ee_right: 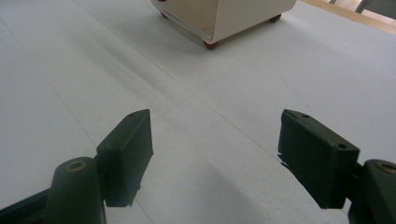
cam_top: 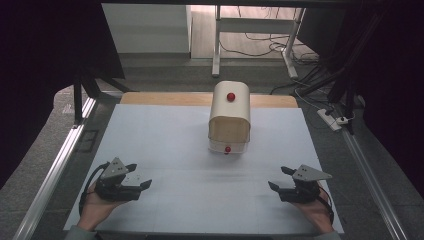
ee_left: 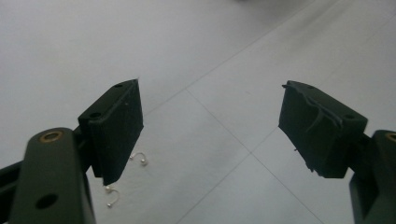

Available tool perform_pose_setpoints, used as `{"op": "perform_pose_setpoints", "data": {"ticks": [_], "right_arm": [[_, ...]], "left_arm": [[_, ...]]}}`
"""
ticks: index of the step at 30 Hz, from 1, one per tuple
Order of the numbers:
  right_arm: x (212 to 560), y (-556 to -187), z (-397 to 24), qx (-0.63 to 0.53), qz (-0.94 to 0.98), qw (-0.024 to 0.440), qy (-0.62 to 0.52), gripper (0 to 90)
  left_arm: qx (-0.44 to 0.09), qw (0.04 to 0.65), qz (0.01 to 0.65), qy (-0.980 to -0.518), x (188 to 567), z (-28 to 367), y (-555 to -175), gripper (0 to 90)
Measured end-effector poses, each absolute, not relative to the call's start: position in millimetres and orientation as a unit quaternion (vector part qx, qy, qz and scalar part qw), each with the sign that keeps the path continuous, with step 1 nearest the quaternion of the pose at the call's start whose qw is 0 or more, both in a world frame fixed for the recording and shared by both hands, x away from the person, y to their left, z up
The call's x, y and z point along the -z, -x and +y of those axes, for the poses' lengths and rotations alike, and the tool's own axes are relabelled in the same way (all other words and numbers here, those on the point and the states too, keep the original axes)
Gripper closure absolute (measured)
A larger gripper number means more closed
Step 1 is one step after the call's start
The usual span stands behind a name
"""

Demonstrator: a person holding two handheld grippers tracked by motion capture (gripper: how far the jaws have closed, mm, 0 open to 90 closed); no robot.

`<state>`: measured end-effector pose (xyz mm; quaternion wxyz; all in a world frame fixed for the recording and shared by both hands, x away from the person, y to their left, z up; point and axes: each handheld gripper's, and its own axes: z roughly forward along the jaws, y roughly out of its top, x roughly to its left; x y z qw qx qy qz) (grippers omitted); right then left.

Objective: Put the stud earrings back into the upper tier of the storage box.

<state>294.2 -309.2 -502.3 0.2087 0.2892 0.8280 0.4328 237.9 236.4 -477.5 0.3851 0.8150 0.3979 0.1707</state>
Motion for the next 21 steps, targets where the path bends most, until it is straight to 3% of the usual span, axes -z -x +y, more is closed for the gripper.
{"op": "perform_pose_setpoints", "data": {"ticks": [21], "right_arm": [[505, -295, -308, -0.421, 0.835, 0.203, -0.288, 26.5]], "left_arm": [[-0.171, 0.314, 0.413, -0.837, 448, 269, -260, 23.3]]}}
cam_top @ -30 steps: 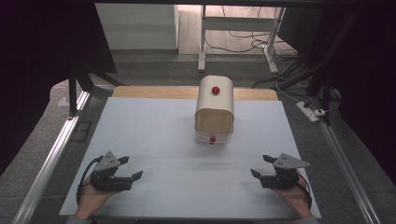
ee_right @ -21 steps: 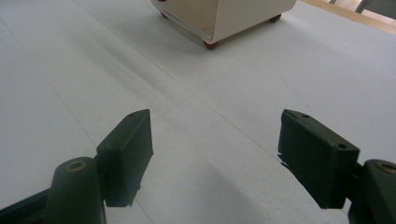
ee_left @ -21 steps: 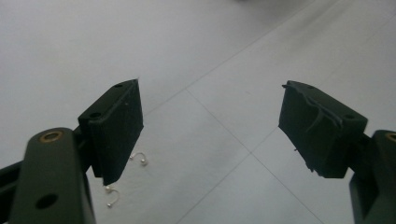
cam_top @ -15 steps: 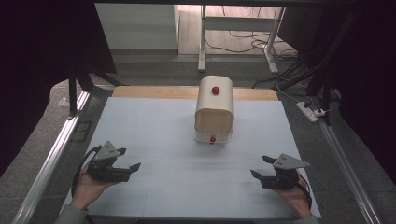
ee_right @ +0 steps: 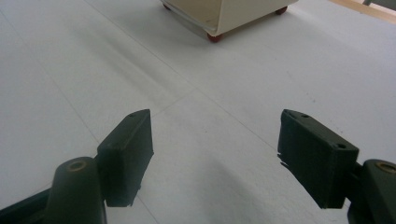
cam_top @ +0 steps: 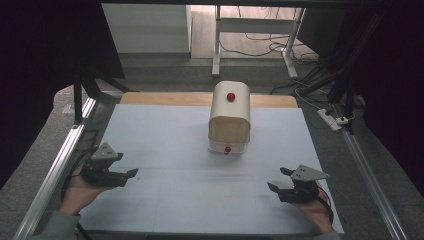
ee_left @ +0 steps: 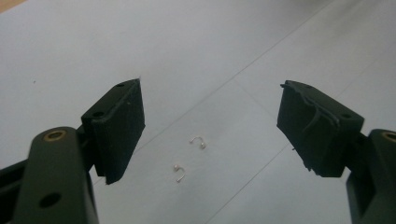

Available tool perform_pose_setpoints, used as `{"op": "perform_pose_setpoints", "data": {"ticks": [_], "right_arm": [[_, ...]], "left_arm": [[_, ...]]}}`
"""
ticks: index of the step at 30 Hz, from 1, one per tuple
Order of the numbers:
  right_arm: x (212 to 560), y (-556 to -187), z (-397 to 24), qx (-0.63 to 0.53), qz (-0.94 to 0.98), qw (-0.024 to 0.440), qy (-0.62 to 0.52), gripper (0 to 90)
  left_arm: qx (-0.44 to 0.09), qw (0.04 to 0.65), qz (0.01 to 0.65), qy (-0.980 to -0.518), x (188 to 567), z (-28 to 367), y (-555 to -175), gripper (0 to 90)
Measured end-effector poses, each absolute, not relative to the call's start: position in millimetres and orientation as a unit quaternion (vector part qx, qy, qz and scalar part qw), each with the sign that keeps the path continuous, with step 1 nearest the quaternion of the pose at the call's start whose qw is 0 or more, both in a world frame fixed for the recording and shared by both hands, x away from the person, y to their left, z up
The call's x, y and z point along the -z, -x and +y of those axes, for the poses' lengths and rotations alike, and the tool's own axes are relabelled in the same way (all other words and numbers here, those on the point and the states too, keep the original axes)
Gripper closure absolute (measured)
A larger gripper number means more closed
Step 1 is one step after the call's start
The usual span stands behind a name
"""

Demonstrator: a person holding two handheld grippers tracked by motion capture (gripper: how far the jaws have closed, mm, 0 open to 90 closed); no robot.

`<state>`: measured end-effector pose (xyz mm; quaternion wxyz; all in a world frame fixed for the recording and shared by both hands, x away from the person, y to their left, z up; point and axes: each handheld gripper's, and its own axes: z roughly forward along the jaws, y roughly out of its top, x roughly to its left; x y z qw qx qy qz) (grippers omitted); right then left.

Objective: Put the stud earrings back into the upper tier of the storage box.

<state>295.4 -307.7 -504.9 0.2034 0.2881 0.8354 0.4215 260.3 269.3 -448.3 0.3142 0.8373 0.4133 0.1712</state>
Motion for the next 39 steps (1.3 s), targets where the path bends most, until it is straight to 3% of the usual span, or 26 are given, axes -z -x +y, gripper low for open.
{"op": "perform_pose_setpoints", "data": {"ticks": [23, 39], "right_arm": [[507, -296, -306, -0.415, 0.838, 0.197, -0.294, 26.9], [508, -297, -305, -0.413, 0.839, 0.195, -0.296, 27.4]], "left_arm": [[-0.14, 0.258, 0.47, -0.833, 486, 288, -285, 23.8], [-0.11, 0.227, 0.475, -0.843, 512, 286, -295, 34.5]]}}
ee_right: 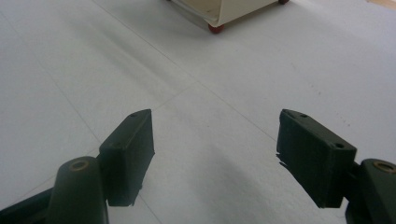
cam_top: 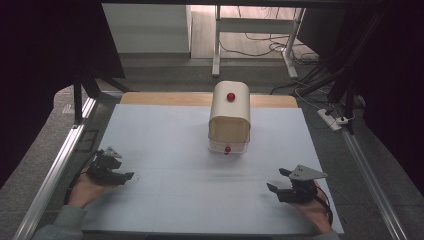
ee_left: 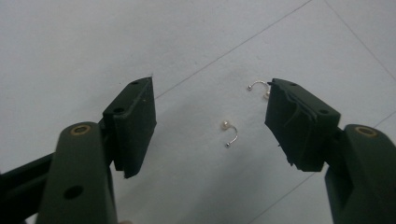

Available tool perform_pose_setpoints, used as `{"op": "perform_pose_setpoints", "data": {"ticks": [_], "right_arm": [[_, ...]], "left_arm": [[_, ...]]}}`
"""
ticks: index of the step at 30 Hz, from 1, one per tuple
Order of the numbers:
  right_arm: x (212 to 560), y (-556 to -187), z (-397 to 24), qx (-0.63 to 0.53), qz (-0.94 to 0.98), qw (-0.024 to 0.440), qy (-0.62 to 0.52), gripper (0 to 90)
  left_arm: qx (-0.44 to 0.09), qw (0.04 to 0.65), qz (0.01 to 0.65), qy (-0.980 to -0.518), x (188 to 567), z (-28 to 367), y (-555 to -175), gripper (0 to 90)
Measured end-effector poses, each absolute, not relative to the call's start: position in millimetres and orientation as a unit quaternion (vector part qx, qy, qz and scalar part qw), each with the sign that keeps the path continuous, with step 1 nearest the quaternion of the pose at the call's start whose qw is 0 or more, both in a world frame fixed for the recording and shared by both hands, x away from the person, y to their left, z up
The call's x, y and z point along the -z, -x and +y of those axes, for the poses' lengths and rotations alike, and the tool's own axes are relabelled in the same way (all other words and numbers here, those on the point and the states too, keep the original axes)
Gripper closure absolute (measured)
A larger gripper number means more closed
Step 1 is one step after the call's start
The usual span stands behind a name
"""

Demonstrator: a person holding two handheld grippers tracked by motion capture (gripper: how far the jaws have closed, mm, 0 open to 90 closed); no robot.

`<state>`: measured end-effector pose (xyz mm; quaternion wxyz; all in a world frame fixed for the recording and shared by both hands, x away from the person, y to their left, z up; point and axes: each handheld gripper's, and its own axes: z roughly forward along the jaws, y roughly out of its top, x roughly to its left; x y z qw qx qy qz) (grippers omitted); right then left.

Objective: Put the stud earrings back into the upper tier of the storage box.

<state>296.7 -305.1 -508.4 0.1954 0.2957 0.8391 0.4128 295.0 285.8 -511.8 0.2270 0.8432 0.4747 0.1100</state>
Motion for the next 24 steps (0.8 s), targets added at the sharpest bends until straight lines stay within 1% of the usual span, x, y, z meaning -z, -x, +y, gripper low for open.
{"op": "perform_pose_setpoints", "data": {"ticks": [6, 8, 24], "right_arm": [[507.9, -296.2, -305.3, -0.411, 0.839, 0.2, -0.295, 28.1], [508.0, -296.5, -305.6, -0.411, 0.839, 0.2, -0.296, 28.1], [507.5, -295.0, -304.9, -0.411, 0.838, 0.208, -0.294, 29.3]], "left_arm": [[-0.109, 0.218, 0.478, -0.844, 515.9, 284.0, -296.6, 36.1], [-0.107, 0.214, 0.477, -0.846, 517.2, 283.4, -297.1, 37.8], [-0.096, 0.191, 0.469, -0.857, 522.1, 278.6, -296.2, 59.2]]}}
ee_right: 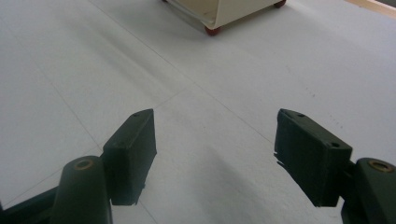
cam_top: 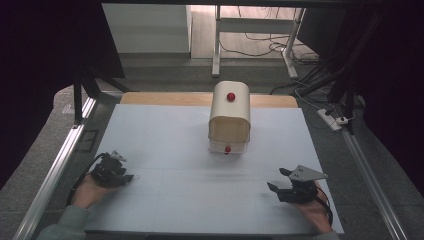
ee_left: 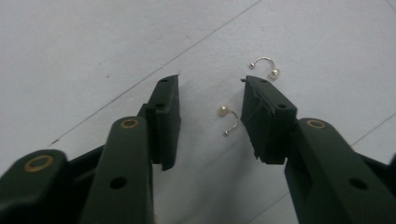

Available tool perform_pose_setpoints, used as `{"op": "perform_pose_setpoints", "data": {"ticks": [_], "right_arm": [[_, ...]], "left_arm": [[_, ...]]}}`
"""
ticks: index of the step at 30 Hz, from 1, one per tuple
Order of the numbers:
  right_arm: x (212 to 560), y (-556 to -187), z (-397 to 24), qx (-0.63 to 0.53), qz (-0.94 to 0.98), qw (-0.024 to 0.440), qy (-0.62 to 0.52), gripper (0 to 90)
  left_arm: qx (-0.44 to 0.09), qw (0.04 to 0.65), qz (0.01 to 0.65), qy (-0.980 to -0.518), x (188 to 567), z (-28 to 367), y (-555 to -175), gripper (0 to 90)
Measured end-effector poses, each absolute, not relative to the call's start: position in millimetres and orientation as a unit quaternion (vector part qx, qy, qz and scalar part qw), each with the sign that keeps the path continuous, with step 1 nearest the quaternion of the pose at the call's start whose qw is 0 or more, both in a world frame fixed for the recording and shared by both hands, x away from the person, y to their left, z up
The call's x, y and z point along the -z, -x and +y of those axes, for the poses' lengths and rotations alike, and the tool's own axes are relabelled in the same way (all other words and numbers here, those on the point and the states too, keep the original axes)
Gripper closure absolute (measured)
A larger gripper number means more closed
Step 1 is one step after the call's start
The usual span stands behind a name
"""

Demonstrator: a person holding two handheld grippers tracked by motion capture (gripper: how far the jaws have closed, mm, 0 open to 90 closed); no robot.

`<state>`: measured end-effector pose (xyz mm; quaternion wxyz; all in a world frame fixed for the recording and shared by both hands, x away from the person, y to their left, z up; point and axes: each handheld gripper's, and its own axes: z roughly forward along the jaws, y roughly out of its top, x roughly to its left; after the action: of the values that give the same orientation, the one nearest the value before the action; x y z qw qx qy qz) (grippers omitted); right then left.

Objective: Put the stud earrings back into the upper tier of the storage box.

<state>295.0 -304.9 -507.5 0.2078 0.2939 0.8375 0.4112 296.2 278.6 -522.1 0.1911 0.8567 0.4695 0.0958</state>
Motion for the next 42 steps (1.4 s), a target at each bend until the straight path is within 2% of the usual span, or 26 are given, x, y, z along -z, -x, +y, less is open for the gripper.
{"op": "perform_pose_setpoints", "data": {"ticks": [9, 12, 28, 31, 42], "right_arm": [[507.5, -294.5, -304.0, -0.407, 0.84, 0.211, -0.289, 29.6], [507.7, -294.0, -303.1, -0.405, 0.843, 0.209, -0.285, 29.7], [509.4, -293.7, -300.1, -0.39, 0.852, 0.214, -0.277, 29.7], [509.4, -293.9, -300.3, -0.39, 0.852, 0.214, -0.278, 29.7], [510.1, -294.3, -299.9, -0.389, 0.852, 0.212, -0.277, 29.6]], "left_arm": [[-0.084, 0.197, 0.468, -0.857, 522.2, 277.0, -296.0, 74.1], [-0.083, 0.196, 0.469, -0.857, 522.3, 276.6, -295.5, 83.2], [-0.085, 0.209, 0.464, -0.856, 523.2, 280.0, -293.1, 85.8], [-0.081, 0.222, 0.467, -0.852, 521.6, 283.8, -291.9, 89.1], [-0.074, 0.23, 0.468, -0.85, 524.8, 285.0, -291.3, 89.3]]}}
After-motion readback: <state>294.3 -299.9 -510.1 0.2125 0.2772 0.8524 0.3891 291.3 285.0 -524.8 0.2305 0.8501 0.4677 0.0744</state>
